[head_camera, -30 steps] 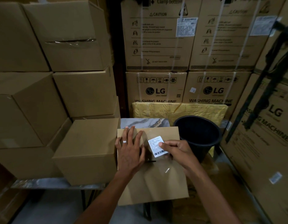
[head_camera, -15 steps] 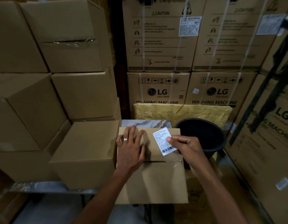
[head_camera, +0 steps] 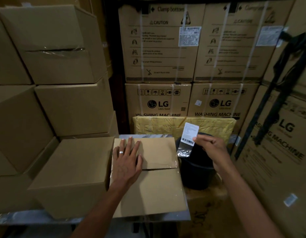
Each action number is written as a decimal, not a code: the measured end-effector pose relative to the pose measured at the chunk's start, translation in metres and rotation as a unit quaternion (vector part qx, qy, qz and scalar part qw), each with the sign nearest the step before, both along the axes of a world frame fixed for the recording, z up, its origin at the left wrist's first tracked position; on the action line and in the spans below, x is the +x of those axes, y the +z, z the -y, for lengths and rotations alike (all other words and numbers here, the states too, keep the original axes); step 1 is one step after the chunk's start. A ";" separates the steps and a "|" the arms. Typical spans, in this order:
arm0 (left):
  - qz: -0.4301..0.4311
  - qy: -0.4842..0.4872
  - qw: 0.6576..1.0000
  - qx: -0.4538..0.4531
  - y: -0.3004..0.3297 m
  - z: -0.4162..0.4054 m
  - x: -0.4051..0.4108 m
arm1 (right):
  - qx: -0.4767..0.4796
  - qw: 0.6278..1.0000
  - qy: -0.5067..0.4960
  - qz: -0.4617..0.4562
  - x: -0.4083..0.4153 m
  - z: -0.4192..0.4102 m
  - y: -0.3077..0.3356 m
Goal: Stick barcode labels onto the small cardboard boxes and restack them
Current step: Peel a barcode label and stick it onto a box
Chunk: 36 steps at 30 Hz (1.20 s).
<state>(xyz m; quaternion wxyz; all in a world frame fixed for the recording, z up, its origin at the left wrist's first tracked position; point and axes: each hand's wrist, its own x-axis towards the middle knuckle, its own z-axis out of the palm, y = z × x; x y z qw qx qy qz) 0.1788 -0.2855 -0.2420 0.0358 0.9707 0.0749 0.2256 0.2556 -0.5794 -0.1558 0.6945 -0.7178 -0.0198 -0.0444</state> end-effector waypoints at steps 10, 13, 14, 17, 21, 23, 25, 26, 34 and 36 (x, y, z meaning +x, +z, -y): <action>-0.037 -0.009 0.999 -0.031 -0.019 0.009 0.017 | -0.175 0.978 -0.112 0.007 0.084 0.051 -0.033; -0.031 -0.009 0.999 -0.041 -0.018 0.011 0.018 | -0.211 0.971 -0.116 0.006 0.097 0.057 -0.048; -0.030 -0.009 0.999 -0.045 -0.018 0.011 0.018 | -0.226 0.967 -0.114 0.007 0.101 0.059 -0.055; -0.026 -0.007 0.998 -0.050 -0.017 0.013 0.016 | -0.263 0.958 -0.115 0.003 0.114 0.066 -0.078; -0.026 -0.003 0.998 -0.051 -0.015 0.015 0.016 | -0.292 0.949 -0.121 0.006 0.125 0.074 -0.100; -0.030 0.000 0.998 -0.050 -0.014 0.016 0.014 | -0.304 0.945 -0.122 0.007 0.120 0.073 -0.101; -0.036 0.003 0.998 -0.044 -0.013 0.017 0.012 | -0.312 0.942 -0.120 0.013 0.113 0.071 -0.099; -0.038 0.005 0.998 -0.042 -0.012 0.018 0.011 | -0.316 0.941 -0.119 0.013 0.111 0.069 -0.099; -0.038 0.006 0.998 -0.045 -0.011 0.020 0.008 | -0.368 0.925 -0.089 0.014 0.103 0.064 -0.102; -0.040 0.004 0.998 -0.046 -0.011 0.021 0.007 | -0.431 0.896 -0.106 0.024 0.100 0.063 -0.100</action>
